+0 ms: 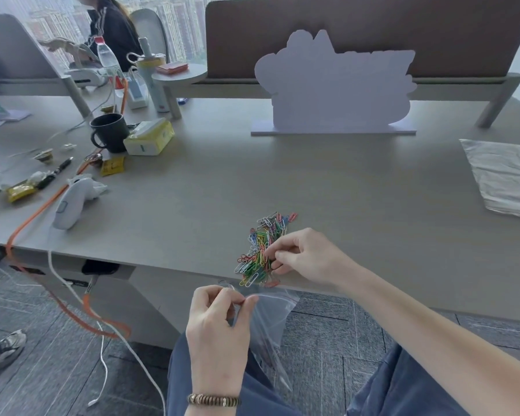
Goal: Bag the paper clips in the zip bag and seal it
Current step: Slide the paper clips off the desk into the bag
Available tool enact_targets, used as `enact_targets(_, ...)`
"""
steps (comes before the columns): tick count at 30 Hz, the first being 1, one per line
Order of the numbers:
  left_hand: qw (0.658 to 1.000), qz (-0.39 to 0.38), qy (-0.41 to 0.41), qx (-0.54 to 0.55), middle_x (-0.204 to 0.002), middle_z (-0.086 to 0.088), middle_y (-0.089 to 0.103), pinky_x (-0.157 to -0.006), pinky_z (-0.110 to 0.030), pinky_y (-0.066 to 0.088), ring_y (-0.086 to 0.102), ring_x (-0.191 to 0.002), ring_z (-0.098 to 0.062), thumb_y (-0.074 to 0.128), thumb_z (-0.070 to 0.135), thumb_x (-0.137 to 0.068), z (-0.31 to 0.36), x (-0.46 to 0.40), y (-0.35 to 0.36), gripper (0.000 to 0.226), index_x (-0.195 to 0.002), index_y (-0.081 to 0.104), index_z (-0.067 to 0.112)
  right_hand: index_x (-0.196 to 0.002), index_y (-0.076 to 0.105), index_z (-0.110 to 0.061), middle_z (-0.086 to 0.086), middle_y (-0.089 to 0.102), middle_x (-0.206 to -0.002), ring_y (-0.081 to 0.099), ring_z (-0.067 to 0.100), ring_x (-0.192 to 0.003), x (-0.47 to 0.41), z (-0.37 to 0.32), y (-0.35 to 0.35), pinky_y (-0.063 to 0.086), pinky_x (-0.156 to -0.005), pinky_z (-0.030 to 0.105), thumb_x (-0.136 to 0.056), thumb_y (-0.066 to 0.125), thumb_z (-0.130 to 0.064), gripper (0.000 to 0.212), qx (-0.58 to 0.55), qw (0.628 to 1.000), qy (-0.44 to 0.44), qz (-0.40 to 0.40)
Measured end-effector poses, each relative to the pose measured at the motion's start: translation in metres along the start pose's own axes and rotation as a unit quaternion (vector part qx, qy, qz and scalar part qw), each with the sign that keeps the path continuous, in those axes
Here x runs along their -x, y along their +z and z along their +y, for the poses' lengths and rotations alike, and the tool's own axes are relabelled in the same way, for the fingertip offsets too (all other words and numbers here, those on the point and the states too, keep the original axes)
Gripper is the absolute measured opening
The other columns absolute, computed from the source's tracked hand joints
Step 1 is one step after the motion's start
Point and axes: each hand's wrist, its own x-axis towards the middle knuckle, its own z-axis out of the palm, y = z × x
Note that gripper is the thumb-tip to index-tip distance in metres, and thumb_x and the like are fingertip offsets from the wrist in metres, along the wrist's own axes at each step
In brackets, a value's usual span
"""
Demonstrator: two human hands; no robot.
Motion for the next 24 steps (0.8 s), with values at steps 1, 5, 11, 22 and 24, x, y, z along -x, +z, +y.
enact_targets(1,1.000,0.001,0.001,0.001,-0.079,0.008,0.052,-0.065,-0.007,0.042,0.054,-0.062,-0.007,0.085,0.023,-0.066,0.000,0.000,0.000,0.020,-0.063,0.065,0.020,-0.106,0.075,-0.013,0.003,0.078,-0.093,0.077,0.011,-0.082,0.002,0.000,0.003,0.058,-0.091,0.031,-0.097,0.058,-0.009,0.020,-0.017,1.000,0.002,-0.009)
enact_targets(5,1.000,0.002,0.005,0.002,-0.079,0.006,0.053,-0.064,-0.008,0.042,0.057,-0.061,-0.006,0.085,0.023,-0.066,0.000,-0.002,-0.001,0.019,-0.064,0.066,0.019,-0.105,0.075,-0.012,0.005,0.078,-0.096,0.077,0.012,-0.085,0.005,-0.001,0.009,0.060,-0.088,0.031,-0.097,0.057,-0.009,0.019,-0.065,0.997,0.012,-0.044)
enact_targets(11,1.000,-0.001,0.000,-0.002,-0.079,0.007,0.053,-0.065,-0.003,0.039,0.056,-0.061,-0.005,0.085,0.024,-0.066,-0.002,-0.002,-0.003,0.019,-0.063,0.066,0.020,-0.102,0.073,0.002,0.018,0.075,-0.098,0.075,0.027,-0.091,-0.004,0.000,-0.013,0.061,-0.083,0.030,-0.097,0.054,-0.001,0.020,-0.086,0.996,-0.006,-0.033)
enact_targets(22,1.000,-0.007,-0.013,0.001,-0.081,0.007,0.053,-0.067,-0.006,0.042,0.056,-0.064,-0.004,0.085,0.024,-0.067,-0.004,-0.003,-0.004,0.021,-0.062,0.065,0.022,-0.122,0.067,-0.011,0.005,0.071,-0.103,0.076,0.027,-0.084,-0.062,0.010,-0.045,0.056,-0.086,0.032,-0.097,0.052,-0.008,0.030,0.116,0.987,0.026,0.106)
enact_targets(24,1.000,-0.008,-0.016,0.003,-0.081,0.007,0.053,-0.067,-0.005,0.041,0.058,-0.065,-0.005,0.085,0.025,-0.067,-0.004,-0.003,-0.005,0.021,-0.061,0.065,0.022,-0.117,0.070,-0.010,0.009,0.076,-0.101,0.076,0.025,-0.083,-0.064,0.009,-0.038,0.058,-0.089,0.036,-0.096,0.053,-0.005,0.028,0.119,0.989,0.016,0.084)
